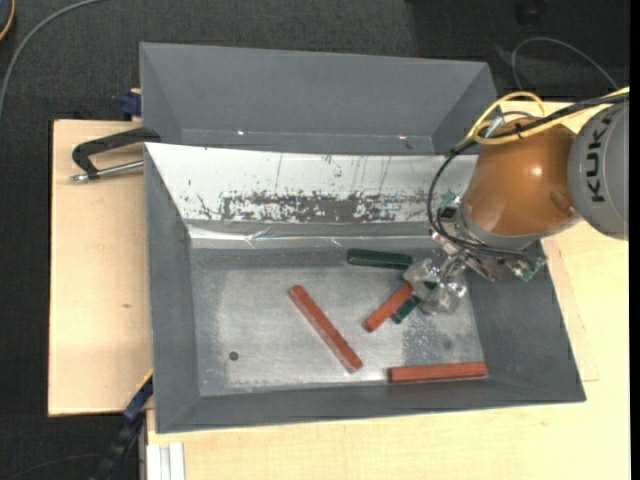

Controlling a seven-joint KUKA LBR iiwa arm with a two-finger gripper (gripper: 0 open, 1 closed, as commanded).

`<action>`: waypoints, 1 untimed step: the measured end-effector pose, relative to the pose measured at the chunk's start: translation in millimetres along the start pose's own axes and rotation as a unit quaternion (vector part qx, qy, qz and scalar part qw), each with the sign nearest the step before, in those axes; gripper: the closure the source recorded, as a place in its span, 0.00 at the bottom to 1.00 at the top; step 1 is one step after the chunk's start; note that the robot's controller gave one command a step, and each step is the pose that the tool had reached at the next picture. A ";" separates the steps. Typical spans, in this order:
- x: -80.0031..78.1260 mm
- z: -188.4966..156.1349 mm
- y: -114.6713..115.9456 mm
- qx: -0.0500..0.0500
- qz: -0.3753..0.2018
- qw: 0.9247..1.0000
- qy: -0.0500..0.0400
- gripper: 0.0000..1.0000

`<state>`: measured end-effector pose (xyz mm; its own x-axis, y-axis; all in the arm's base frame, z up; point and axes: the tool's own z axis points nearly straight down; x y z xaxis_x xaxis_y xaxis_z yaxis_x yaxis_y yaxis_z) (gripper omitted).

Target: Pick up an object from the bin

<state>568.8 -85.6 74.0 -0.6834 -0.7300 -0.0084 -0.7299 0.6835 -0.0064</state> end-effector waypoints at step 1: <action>1.8 2.5 1.2 -0.002 0.000 1.000 0.002 0.00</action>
Offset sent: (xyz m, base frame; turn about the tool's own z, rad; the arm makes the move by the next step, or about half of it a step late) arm 0.0000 0.0000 0.0000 0.0000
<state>566.8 -86.1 71.5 -0.6840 -0.7294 -0.0042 -0.7294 0.6840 -0.0018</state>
